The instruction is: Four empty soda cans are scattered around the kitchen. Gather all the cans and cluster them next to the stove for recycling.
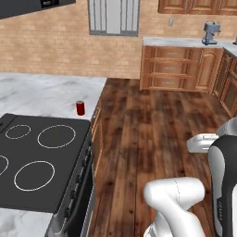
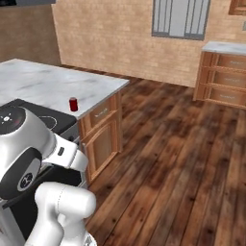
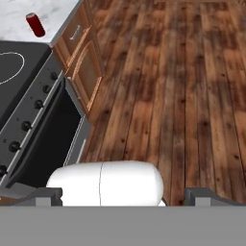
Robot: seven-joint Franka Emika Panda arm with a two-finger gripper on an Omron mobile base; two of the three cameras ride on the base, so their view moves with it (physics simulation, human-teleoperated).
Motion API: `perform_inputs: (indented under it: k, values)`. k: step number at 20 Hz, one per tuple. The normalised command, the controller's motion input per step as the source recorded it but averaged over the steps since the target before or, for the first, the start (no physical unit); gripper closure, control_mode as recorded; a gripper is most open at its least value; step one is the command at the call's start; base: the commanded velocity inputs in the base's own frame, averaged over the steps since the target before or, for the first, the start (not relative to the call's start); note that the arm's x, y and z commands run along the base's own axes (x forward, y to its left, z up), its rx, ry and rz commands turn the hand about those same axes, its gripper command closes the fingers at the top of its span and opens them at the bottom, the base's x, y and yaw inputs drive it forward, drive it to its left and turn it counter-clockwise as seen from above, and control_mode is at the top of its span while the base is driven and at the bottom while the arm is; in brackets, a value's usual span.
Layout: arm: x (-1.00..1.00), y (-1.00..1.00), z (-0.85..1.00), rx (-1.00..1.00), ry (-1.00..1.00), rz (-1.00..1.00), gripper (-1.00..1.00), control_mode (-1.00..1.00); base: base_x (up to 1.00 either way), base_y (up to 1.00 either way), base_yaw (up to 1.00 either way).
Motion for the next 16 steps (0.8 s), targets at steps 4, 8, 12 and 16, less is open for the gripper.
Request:
perform_inputs:
  k: [4, 8, 12, 16]
  values:
    - [0.00, 0.00, 0.00, 0.00, 0.00, 0.00, -1.00, 1.00, 0.44, -0.36, 0.19]
    - [0.00, 0.00, 0.00, 0.00, 0.00, 0.00, -1.00, 1.00, 0.53, -0.45, 0.15]
    - [0.00, 0.00, 0.00, 0.00, 0.00, 0.00, -1.00, 1.00, 0.53, -0.48, 0.18]
    - [0.00, 0.00, 0.00, 0.00, 0.00, 0.00, -1.00, 1.00, 0.56, -0.51, 0.19]
